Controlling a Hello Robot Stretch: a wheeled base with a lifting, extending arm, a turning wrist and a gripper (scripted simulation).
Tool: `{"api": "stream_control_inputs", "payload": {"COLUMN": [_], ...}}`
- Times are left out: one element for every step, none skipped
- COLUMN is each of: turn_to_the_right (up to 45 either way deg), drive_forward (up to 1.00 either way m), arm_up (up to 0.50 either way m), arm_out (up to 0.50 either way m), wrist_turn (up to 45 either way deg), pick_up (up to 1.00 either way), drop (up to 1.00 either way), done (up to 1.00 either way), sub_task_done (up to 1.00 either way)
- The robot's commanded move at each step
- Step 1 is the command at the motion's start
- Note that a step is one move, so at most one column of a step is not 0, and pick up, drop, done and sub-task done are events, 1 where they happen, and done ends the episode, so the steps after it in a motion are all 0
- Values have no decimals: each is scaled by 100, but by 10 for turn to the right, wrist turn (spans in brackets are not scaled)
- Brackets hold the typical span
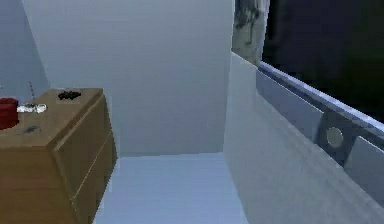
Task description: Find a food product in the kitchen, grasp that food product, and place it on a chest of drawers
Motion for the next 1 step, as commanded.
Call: {"api": "stream_control_inputs", "payload": {"turn_to_the_right": [-210], "drive_forward": [0], "arm_up": [0], "arm_out": [0], "wrist_turn": [0], "pick_up": [0], "drop": [0], "done": [0], "sub_task_done": [0]}}
